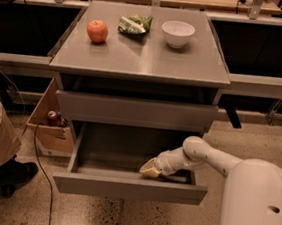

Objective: Open middle drawer

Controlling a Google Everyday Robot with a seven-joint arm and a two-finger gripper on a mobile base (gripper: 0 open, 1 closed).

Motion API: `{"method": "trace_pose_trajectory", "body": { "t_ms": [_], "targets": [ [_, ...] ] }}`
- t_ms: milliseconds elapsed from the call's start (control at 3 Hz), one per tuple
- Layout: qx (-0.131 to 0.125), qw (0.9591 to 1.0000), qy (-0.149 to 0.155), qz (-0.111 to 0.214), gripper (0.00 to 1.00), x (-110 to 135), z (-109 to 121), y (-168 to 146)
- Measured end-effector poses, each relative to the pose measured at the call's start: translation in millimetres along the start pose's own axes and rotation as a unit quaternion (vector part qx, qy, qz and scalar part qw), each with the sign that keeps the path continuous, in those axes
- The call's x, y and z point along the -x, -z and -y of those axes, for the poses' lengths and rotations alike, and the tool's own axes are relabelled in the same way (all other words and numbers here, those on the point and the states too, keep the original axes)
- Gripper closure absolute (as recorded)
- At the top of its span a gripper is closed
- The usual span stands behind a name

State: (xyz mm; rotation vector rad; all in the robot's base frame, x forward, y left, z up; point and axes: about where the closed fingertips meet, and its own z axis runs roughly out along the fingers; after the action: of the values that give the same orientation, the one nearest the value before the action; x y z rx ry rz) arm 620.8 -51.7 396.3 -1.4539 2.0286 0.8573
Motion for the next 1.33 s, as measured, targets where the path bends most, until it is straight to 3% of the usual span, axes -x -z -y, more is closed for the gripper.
{"method": "trace_pose_trajectory", "body": {
  "t_ms": [333, 667, 1333],
  "targets": [
    [0.040, 0.9991, -0.013, -0.008, 1.00, -14.6, -25.7, -4.4],
    [0.062, 0.9978, -0.019, -0.014, 1.00, -23.2, -43.4, -3.7],
    [0.123, 0.9918, -0.030, -0.016, 1.00, -31.3, -92.7, 6.7]
  ]
}}
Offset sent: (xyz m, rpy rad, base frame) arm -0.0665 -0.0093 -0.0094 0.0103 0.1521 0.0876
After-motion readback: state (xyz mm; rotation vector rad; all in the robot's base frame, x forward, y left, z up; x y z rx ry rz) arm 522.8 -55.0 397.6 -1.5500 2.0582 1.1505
